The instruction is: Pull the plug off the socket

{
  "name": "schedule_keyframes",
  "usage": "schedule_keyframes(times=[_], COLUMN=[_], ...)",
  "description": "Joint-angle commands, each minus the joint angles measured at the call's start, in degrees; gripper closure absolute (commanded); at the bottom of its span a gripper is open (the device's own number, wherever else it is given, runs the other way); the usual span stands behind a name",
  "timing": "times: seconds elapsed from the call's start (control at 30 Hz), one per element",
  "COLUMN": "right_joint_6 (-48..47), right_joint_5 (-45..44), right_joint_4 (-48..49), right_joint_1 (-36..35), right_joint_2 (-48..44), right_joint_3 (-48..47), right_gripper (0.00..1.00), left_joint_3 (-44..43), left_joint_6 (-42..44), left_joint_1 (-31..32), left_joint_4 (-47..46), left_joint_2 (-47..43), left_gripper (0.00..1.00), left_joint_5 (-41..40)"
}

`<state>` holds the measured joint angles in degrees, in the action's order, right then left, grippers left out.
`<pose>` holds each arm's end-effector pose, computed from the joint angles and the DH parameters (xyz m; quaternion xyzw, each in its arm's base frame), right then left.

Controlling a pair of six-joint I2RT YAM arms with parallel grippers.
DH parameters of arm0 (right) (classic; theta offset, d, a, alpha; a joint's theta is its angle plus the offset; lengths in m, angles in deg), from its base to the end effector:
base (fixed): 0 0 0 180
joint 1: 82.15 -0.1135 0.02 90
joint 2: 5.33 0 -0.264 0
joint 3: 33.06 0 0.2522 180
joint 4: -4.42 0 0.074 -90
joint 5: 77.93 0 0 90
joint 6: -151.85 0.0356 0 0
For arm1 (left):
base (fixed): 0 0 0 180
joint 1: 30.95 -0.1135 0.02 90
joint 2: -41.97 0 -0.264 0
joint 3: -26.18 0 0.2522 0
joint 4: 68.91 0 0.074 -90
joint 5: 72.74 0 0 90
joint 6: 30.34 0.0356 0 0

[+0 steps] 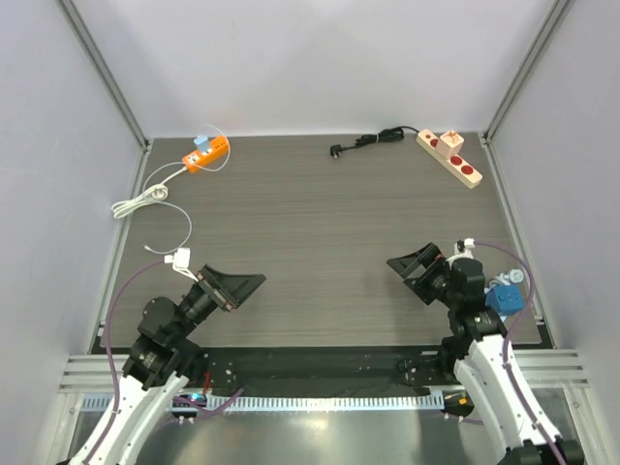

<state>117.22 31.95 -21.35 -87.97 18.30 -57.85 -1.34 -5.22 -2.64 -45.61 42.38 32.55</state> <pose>0.1261 0.0250 0.1797 0.2627 0.7917 0.3958 0.3841 0.0735 -0.0503 0.2375 -0.1202 0.6734 -0.5883 0.4313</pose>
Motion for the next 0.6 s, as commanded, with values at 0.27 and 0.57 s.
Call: schedule_keyframes(times=[0.27,0.57], right_joint_6=[-15.56,-20.04], right_joint_5=[-17.94,-35.95], right_joint_4=[-13.39,-13.83], right_joint_1=[0.20,1.52], right_joint_2=[25.30,37.87], right_joint_3=[-18.14,-32.28], right_gripper=[0.00,0.00], left_joint_3=[-4.60,-12.42], left_joint_6=[4.85,5.12], left_joint_1=[-0.37,-0.10], left_joint_4=[-9.27,-22.98], left_joint_2=[21.10,48.44], left_gripper=[0.00,0.00], left_joint_5=[-4.31,5.18])
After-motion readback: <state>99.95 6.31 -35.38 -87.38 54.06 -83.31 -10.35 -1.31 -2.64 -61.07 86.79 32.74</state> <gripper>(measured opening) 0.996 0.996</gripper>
